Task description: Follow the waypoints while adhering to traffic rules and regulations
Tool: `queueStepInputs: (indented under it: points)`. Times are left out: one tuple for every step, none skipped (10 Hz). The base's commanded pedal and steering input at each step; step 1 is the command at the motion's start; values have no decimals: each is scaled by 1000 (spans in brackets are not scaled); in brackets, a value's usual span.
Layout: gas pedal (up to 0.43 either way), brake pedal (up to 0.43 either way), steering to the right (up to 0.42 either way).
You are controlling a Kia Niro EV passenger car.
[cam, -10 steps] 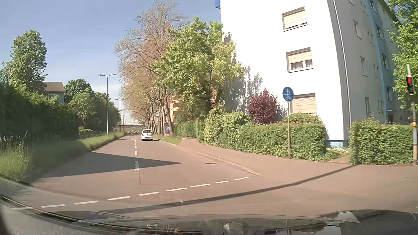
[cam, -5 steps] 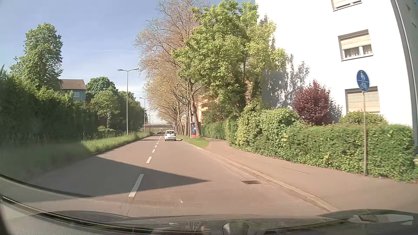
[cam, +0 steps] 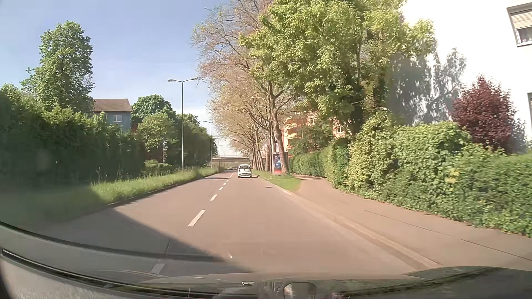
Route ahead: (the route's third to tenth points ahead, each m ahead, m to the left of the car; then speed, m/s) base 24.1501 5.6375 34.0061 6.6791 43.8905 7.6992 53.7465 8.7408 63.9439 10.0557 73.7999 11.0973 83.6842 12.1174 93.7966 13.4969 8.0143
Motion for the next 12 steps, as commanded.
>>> queueStepInputs:
  points:
    - [118, 0, -84]
    - [118, 0, -69]
    - [118, 0, -55]
    - [118, 0, -46]
    - [118, 0, -40]
    - [118, 0, -33]
    - [118, 0, -24]
    - [118, 0, -11]
    - [118, 0, -6]
    - [118, 0, -6]
    - [118, 0, -6]
    - [118, 0, -6]
